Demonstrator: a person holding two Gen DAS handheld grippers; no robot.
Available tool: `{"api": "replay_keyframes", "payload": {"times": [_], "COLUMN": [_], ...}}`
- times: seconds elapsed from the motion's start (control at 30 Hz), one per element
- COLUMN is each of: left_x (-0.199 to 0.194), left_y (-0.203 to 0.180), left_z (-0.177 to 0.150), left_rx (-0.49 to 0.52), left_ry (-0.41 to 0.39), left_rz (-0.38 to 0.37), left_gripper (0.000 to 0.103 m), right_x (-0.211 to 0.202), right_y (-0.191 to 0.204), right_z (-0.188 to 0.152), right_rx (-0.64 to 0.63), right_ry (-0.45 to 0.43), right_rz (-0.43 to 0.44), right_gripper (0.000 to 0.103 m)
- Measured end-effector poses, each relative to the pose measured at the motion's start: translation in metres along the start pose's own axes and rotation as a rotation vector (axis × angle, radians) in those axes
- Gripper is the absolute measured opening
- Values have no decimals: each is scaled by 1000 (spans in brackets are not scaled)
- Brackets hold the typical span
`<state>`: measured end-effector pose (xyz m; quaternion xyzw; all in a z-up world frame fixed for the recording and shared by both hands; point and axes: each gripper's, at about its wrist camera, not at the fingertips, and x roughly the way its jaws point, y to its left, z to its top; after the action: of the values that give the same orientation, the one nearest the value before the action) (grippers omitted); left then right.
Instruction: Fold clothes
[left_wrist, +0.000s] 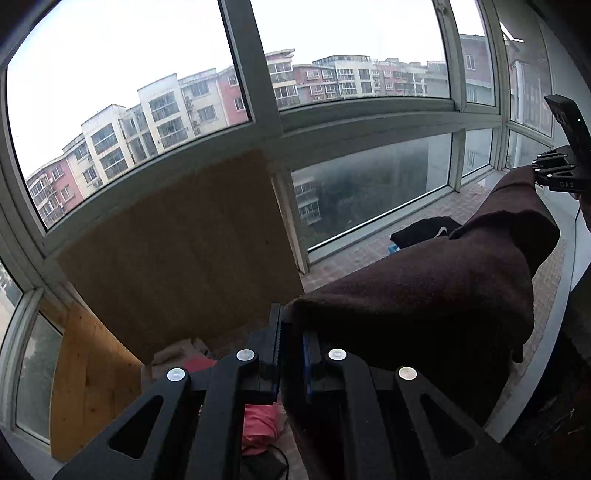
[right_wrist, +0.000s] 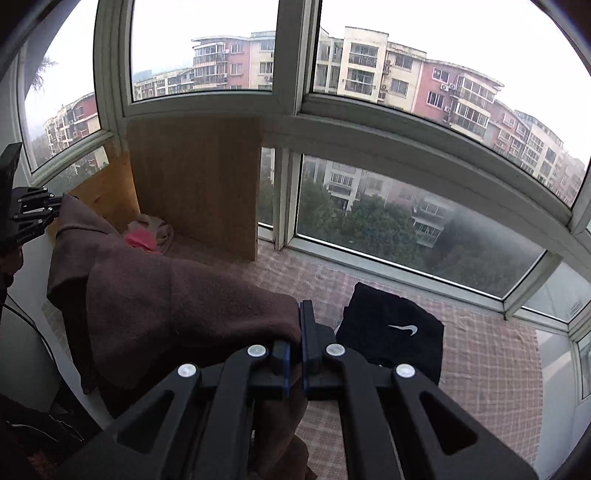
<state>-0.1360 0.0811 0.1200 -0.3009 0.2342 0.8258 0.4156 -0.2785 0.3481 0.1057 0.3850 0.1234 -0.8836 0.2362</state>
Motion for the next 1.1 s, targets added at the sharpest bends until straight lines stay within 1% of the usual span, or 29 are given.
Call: {"api": "replay_keyframes", "payload": {"times": [0.1, 0.17, 0.23, 0.33, 0.47, 0.5, 0.57, 0.6, 0.63, 0.67, 0.7, 0.73, 0.77, 0.83, 0.9, 0.97, 1.0, 1.03, 1.1], "left_x": [104, 165, 222, 296, 362, 372, 390, 394, 396, 396, 395, 390, 384, 371, 362, 354, 350, 357, 378], "left_y": [19, 29, 36, 46, 47, 43, 33, 30, 31, 35, 39, 43, 48, 56, 48, 39, 34, 30, 24], "left_z": [-6, -12, -22, -39, -57, -62, -71, -75, -78, -79, -80, -79, -78, -77, -76, -75, -74, -77, -86], "left_rx": [-55, -79, -100, -109, -142, -122, -67, -46, -45, -56, -70, -78, -84, -96, -37, 31, 64, 73, 59], "left_ry": [124, 190, 248, 319, 381, 395, 422, 430, 433, 435, 435, 431, 425, 413, 394, 375, 365, 397, 494], "left_rz": [-39, -36, -20, 15, 20, 24, 34, 37, 35, 23, 9, -2, -12, -31, -25, -17, -12, -27, -77], "left_gripper": [8, 8, 8, 8, 8, 9, 14, 17, 25, 28, 28, 30, 37, 43, 43, 45, 45, 43, 43], "right_x": [101, 166, 226, 301, 378, 392, 419, 427, 430, 431, 431, 428, 424, 410, 395, 385, 388, 392, 403], "right_y": [-19, -33, -40, -43, -49, -50, -51, -52, -52, -53, -54, -56, -58, -63, -64, -61, -60, -58, -52], "right_z": [8, 10, 12, 10, 1, -2, -9, -12, -15, -17, -17, -17, -17, -16, -15, -15, -16, -17, -23], "right_rx": [47, 100, 131, 139, 152, 143, 118, 105, 86, 66, 44, 30, 19, -1, -41, -109, -140, -170, -223], "right_ry": [82, 136, 184, 237, 308, 336, 395, 418, 428, 435, 434, 432, 430, 421, 407, 390, 388, 388, 449], "right_rz": [-8, 7, 1, -33, -56, -60, -68, -78, -87, -94, -94, -87, -79, -68, -49, -78, -100, -124, -127], "right_gripper": [4, 4, 4, 4, 4, 4, 10, 17, 24, 28, 33, 36, 38, 42, 45, 52, 59, 61, 61]}}
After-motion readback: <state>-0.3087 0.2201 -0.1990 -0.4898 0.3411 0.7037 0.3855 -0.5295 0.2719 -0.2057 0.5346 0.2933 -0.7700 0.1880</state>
